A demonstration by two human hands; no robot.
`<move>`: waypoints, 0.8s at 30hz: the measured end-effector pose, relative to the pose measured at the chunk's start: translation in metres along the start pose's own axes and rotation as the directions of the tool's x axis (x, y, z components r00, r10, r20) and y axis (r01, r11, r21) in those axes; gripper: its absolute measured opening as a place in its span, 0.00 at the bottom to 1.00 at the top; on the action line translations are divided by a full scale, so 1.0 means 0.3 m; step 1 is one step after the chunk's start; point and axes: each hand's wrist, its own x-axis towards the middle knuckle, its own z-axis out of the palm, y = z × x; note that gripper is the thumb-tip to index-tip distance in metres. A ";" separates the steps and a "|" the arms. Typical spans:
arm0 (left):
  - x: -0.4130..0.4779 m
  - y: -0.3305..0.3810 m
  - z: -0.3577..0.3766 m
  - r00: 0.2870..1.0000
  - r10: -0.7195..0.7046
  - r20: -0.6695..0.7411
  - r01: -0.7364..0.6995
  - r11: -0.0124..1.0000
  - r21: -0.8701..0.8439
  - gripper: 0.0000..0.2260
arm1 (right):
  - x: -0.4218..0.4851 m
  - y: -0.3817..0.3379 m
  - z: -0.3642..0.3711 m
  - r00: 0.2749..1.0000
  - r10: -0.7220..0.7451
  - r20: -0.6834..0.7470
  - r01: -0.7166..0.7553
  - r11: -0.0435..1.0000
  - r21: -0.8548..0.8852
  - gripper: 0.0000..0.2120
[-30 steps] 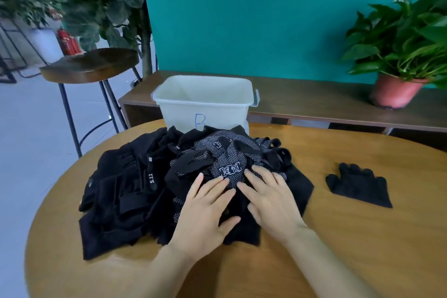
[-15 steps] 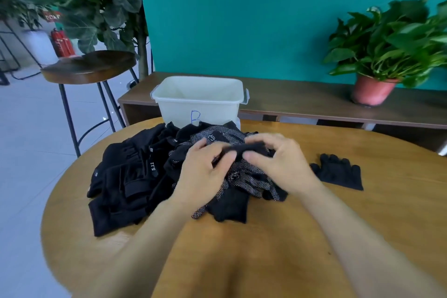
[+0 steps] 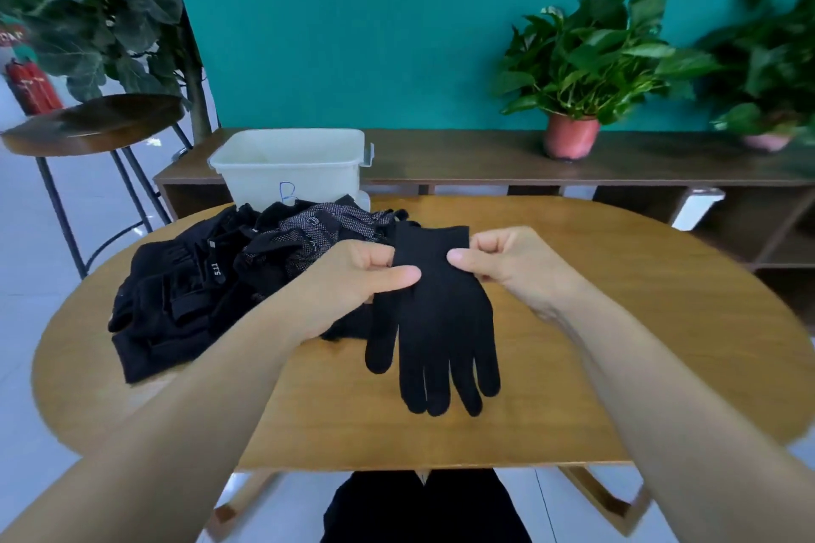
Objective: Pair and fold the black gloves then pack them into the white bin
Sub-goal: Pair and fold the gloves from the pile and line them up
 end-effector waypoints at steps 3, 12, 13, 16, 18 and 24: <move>0.052 -0.015 0.067 1.000 -0.020 0.012 0.019 0.998 0.066 0.09 | -0.009 0.077 -0.040 0.996 0.058 -0.073 -0.058 0.998 0.008 0.20; 0.266 -0.002 0.174 0.978 0.167 -0.128 -0.141 0.971 0.195 0.12 | 0.038 0.138 -0.205 0.961 -0.084 -0.262 0.102 0.993 0.053 0.15; 0.267 -0.021 0.188 0.978 0.172 -0.115 -0.146 0.968 0.206 0.13 | 0.025 0.157 -0.210 0.965 -0.110 -0.239 0.121 0.992 0.032 0.13; 0.225 -0.143 0.255 0.990 0.126 -0.055 -0.107 0.957 0.269 0.11 | -0.047 0.300 -0.183 0.976 -0.134 -0.170 0.090 0.965 -0.245 0.08; 0.173 -0.256 0.313 0.993 0.118 -0.025 -0.098 0.913 0.397 0.09 | -0.126 0.423 -0.128 0.969 -0.199 -0.144 0.114 0.883 -0.455 0.01; 0.042 -0.457 0.418 0.966 0.241 0.088 -0.240 0.730 0.640 0.13 | -0.282 0.627 -0.012 0.903 -0.430 0.006 0.294 0.608 -0.738 0.23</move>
